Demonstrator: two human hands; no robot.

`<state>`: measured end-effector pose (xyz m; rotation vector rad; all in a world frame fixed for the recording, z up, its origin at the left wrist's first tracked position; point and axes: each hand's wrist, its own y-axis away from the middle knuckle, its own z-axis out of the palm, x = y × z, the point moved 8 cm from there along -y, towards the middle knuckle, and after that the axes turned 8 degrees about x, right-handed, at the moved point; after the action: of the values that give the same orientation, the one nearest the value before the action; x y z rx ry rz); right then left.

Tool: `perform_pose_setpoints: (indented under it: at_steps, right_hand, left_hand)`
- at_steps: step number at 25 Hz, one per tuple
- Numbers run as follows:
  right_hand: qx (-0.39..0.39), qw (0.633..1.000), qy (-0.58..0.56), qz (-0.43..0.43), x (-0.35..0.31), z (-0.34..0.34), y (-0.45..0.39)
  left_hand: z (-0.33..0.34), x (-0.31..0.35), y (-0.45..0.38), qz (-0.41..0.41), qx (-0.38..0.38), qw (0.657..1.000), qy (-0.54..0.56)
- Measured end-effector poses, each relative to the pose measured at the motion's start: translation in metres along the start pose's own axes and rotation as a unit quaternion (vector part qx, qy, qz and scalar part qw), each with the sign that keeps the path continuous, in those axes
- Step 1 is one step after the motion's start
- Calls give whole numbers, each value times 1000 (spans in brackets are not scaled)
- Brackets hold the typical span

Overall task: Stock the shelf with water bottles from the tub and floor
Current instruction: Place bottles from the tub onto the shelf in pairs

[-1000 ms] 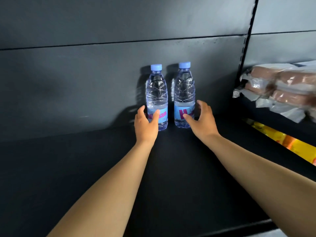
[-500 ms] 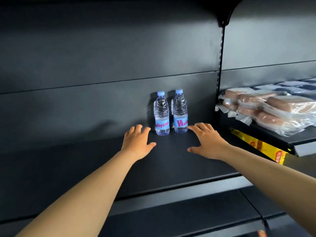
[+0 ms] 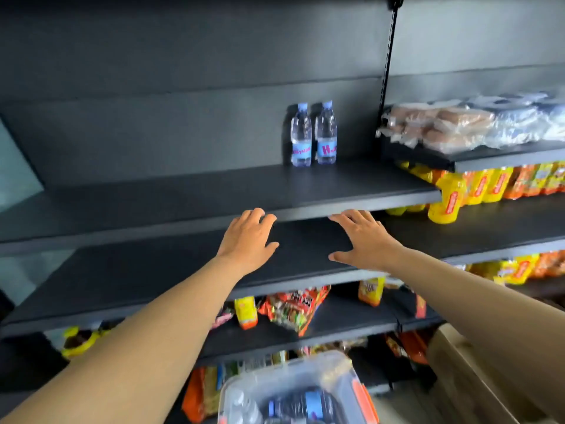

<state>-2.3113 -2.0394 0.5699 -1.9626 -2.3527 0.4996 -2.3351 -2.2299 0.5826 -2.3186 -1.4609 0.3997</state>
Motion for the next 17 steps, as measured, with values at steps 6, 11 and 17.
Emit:
perform_pose_setpoints:
  at_steps: [6, 11, 17]
  right_hand:
    - [-94, 995, -29, 20, 3, 123, 85]
    - [-191, 975, -74, 85, 36, 248, 142]
    - [-275, 939, -143, 149, 66, 386, 193]
  left_hand:
    - [116, 26, 120, 11, -118, 993, 26]
    - [233, 33, 209, -46, -219, 970, 90]
    - [362, 36, 293, -154, -330, 922, 130]
